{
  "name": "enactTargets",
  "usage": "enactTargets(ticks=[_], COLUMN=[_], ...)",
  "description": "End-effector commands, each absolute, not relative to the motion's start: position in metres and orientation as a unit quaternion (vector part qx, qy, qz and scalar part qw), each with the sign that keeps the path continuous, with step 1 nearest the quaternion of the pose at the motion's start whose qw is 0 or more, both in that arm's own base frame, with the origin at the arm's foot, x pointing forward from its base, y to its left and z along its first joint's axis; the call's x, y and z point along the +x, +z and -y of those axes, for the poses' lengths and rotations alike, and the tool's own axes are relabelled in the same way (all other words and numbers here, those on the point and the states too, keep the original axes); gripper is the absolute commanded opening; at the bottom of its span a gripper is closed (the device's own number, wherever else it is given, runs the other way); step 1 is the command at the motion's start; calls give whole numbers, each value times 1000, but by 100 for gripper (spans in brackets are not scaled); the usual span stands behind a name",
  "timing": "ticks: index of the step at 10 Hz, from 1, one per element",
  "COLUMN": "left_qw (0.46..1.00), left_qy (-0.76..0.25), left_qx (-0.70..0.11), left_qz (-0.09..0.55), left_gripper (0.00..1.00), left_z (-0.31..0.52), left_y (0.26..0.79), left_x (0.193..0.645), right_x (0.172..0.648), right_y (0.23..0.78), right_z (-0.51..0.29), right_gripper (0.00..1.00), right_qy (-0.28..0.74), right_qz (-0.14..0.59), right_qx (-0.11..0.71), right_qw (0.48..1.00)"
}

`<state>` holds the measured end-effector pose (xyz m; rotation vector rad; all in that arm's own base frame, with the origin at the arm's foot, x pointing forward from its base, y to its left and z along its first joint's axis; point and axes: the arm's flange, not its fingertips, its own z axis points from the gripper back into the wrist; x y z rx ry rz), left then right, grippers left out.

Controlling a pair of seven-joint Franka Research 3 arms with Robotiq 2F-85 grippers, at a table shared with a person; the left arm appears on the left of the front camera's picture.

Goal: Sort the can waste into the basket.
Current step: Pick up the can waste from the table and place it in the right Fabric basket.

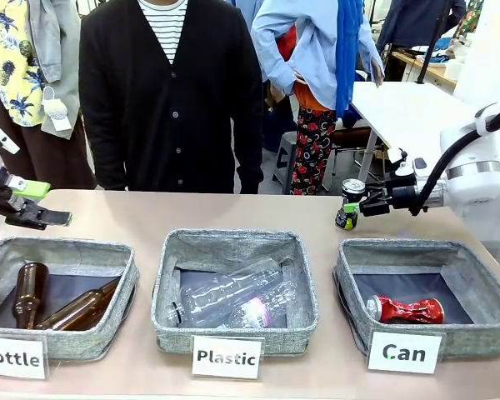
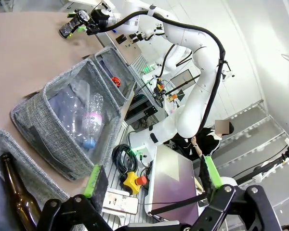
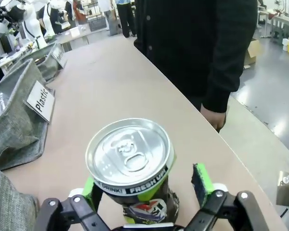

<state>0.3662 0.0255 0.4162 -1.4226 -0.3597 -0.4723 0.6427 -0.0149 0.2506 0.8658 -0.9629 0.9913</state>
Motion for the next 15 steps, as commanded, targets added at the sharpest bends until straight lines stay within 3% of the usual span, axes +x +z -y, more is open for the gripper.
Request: enactTargets(ticks=[1, 2, 3, 4, 9, 11, 15], left_qw=[717, 717, 717, 717, 717, 717, 717], left_qy=[-212, -212, -212, -212, -212, -212, -212], left_qx=[-645, -645, -645, -645, -645, -645, -645], left_qz=[160, 160, 160, 160, 160, 160, 160], left_gripper=[100, 100, 100, 100, 100, 100, 100], left_z=[-26, -26, -26, -26, -26, -26, -26], left_y=[418, 418, 418, 418, 418, 418, 418], left_x=[364, 364, 364, 364, 364, 364, 364], right_x=[649, 649, 648, 647, 638, 622, 545], right_y=[251, 250, 252, 254, 282, 324, 446], right_z=[18, 18, 18, 18, 15, 15, 29], right_gripper=[40, 0, 35, 0, 0, 0, 0], right_qy=[435, 435, 437, 440, 471, 491, 558], right_qz=[444, 441, 439, 438, 425, 392, 288], right_qx=[395, 396, 396, 396, 385, 357, 302], right_qw=[677, 679, 677, 676, 671, 692, 717])
